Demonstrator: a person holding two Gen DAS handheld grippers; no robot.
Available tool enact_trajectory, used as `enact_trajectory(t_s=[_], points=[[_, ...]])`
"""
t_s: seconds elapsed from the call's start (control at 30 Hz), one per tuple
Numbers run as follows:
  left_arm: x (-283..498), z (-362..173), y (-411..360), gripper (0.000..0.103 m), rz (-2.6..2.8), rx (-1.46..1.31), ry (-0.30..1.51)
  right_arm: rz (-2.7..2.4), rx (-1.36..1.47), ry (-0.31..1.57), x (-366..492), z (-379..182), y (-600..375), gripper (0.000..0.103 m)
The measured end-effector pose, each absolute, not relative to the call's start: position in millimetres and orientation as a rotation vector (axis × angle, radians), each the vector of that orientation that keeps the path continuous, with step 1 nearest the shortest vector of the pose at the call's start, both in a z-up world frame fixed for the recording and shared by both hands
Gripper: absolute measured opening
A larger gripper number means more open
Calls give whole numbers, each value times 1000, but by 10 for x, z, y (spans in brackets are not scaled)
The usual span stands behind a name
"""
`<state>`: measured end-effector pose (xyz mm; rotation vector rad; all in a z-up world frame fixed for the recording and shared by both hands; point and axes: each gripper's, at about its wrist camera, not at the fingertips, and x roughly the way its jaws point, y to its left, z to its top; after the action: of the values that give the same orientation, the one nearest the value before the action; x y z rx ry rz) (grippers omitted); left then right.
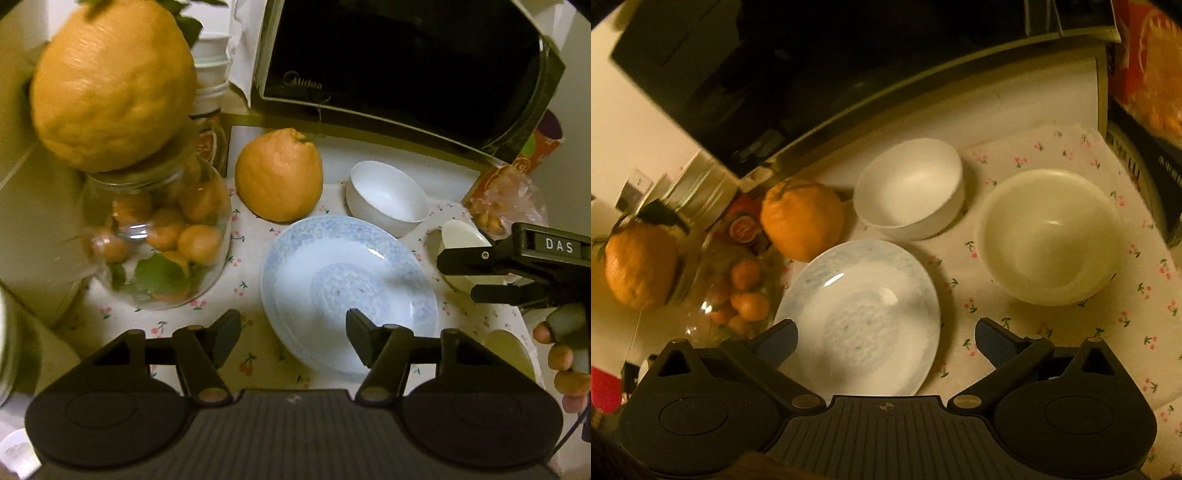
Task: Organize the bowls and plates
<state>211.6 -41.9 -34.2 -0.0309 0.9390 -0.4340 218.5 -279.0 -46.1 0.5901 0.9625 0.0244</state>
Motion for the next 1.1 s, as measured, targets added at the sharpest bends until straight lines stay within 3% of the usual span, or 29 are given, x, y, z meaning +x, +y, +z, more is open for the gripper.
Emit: enact_trajectory(t_s=[0.17, 0.3, 0.37, 0.53, 0.7, 0.9, 1.1], points=[[2232, -423, -498, 54, -419, -18, 952, 27, 593, 978, 2303, -561, -2847, 99], [2298, -487, -540, 48, -401, -16, 960, 27, 602, 991, 2414, -621, -2858, 90], [2322, -517, -563, 44, -400, -16, 964, 33, 605, 999, 2449, -655, -2853, 82], [2369, -597, -602, 35, -383, -19, 970, 18, 599, 1028, 2521, -756, -2840, 41], [2419, -661, -563, 22, -361, -30, 977, 9, 609, 1041, 2554, -833, -2848, 31], [2471, -764, -556, 17, -356, -48, 998, 0, 614, 1055, 2589, -879, -2857, 23], [2504, -835, -519, 15, -368, -81, 1004, -4, 612, 1055, 2615, -901, -2838, 22]])
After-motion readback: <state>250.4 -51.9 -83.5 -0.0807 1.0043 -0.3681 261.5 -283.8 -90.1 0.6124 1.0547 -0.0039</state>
